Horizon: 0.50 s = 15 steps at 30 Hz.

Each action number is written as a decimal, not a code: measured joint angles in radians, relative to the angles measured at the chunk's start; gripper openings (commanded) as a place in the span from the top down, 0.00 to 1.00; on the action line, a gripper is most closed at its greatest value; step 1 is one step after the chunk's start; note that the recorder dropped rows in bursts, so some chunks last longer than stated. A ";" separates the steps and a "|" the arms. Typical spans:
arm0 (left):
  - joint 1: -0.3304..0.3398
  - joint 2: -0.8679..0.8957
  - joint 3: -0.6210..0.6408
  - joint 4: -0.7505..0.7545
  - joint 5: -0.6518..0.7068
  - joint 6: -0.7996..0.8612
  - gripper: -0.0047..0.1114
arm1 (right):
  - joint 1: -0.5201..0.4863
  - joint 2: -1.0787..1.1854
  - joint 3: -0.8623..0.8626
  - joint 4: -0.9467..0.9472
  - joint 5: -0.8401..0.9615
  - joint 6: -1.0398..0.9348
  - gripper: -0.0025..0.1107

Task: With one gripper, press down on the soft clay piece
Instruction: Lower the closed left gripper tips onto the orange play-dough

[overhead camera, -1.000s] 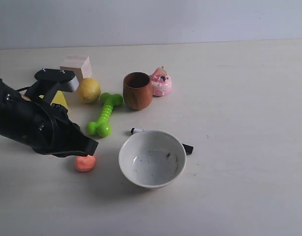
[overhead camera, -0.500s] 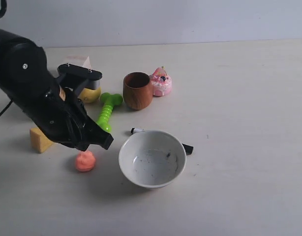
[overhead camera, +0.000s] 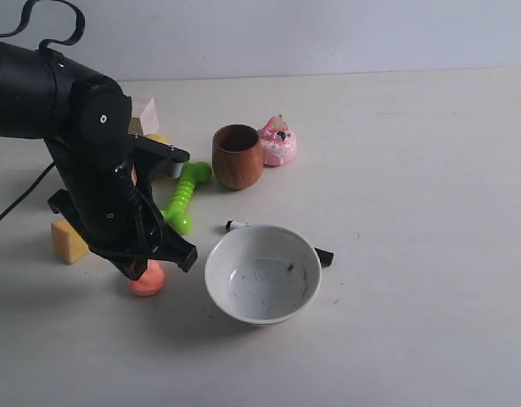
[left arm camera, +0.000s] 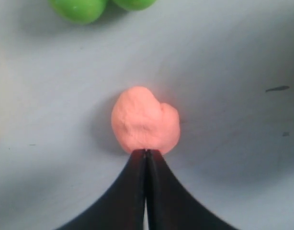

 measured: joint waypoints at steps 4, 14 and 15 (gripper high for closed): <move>0.000 0.005 0.000 0.002 -0.017 0.000 0.96 | 0.000 0.000 0.000 0.000 0.000 0.000 0.96; 0.000 0.007 0.000 0.004 -0.050 0.000 0.96 | 0.000 0.000 0.000 0.000 0.000 0.000 0.96; 0.000 0.009 -0.002 0.004 -0.053 0.000 0.96 | 0.000 0.000 0.000 0.000 0.000 0.000 0.96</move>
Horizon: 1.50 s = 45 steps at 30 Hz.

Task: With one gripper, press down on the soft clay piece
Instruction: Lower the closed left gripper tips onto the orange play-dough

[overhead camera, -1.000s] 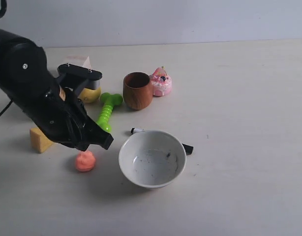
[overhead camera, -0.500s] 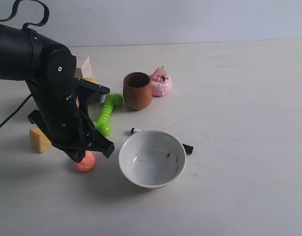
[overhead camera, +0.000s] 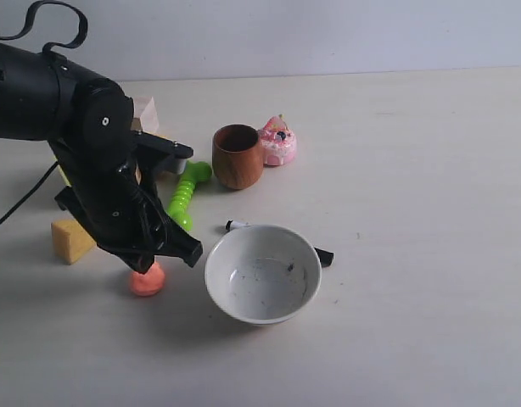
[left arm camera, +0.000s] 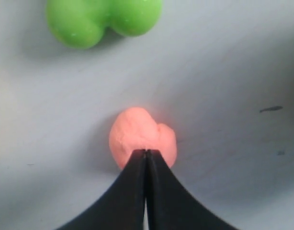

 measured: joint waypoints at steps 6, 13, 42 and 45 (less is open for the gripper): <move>0.000 0.030 0.000 0.000 -0.008 0.007 0.96 | 0.000 0.000 0.000 0.000 0.000 0.000 0.96; 0.000 0.039 0.000 0.000 -0.021 0.009 0.96 | 0.000 0.000 0.000 0.000 0.000 0.000 0.96; 0.000 0.085 -0.017 0.000 -0.021 0.009 0.96 | 0.000 0.000 0.000 0.000 0.000 0.000 0.96; 0.000 0.085 -0.008 0.000 -0.033 0.009 0.96 | 0.000 0.000 0.000 0.000 0.000 0.000 0.96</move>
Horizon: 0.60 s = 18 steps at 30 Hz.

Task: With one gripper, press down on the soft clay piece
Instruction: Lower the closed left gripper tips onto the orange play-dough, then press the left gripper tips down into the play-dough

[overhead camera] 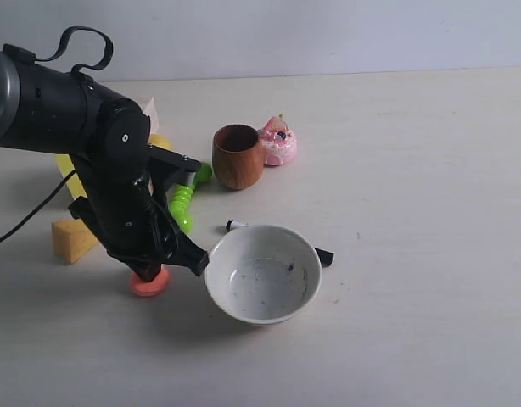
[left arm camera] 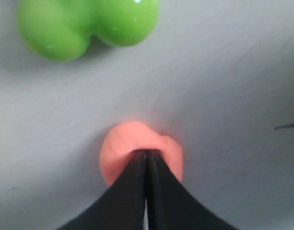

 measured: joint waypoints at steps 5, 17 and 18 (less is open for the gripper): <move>0.000 0.004 0.030 0.000 -0.037 0.000 0.96 | 0.000 0.000 0.000 0.000 0.000 0.000 0.96; 0.000 0.004 0.038 0.000 -0.055 -0.006 0.96 | 0.000 0.000 0.000 0.000 0.000 0.000 0.96; 0.000 0.004 0.040 0.000 -0.060 -0.006 0.96 | 0.000 0.000 0.000 0.000 0.000 0.000 0.96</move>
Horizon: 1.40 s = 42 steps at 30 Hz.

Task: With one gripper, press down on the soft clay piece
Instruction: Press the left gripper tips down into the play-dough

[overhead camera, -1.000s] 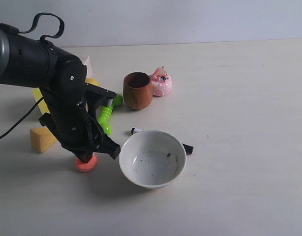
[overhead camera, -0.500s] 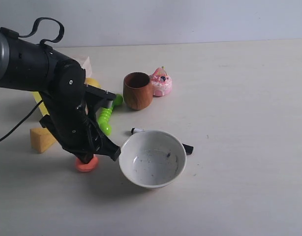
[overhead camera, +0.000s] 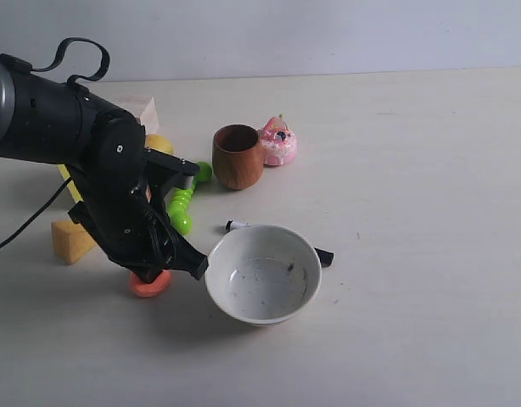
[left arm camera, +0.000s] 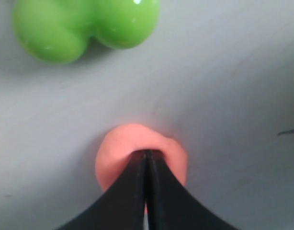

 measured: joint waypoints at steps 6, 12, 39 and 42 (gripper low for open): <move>0.000 0.000 0.015 0.000 -0.020 -0.003 0.96 | 0.000 0.000 0.000 0.000 0.000 0.000 0.96; 0.000 -0.002 0.019 0.000 -0.027 -0.007 0.96 | 0.000 0.000 0.000 0.000 0.000 0.000 0.96; 0.000 -0.029 -0.004 -0.002 0.050 -0.026 0.96 | 0.000 0.000 0.000 0.000 0.000 0.000 0.96; 0.000 -0.029 -0.005 -0.002 0.050 -0.026 0.96 | 0.000 0.000 0.000 0.000 0.000 0.000 0.96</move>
